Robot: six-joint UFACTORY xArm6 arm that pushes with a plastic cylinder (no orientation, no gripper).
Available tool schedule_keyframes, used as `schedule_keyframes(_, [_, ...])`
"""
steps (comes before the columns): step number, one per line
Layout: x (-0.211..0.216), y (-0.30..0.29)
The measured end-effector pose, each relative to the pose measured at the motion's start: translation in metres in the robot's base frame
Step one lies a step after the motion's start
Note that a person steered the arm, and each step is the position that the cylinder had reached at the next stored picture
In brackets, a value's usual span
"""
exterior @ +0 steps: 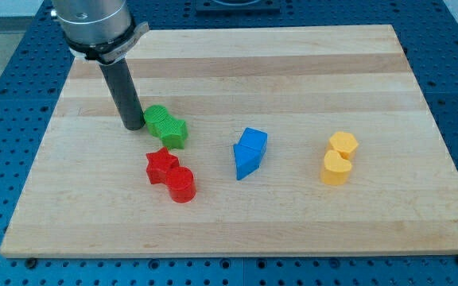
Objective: Move the group of blocks right a bit
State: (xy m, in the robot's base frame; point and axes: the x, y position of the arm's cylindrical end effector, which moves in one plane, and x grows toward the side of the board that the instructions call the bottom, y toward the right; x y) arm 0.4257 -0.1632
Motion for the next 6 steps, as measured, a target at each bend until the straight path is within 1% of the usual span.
schedule_keyframes(1, [0.049, -0.001])
schedule_keyframes(2, [0.055, -0.001])
schedule_keyframes(3, [0.099, -0.001])
schedule_keyframes(4, [0.099, -0.001])
schedule_keyframes(5, [0.087, 0.048])
schedule_keyframes(6, [0.085, 0.054])
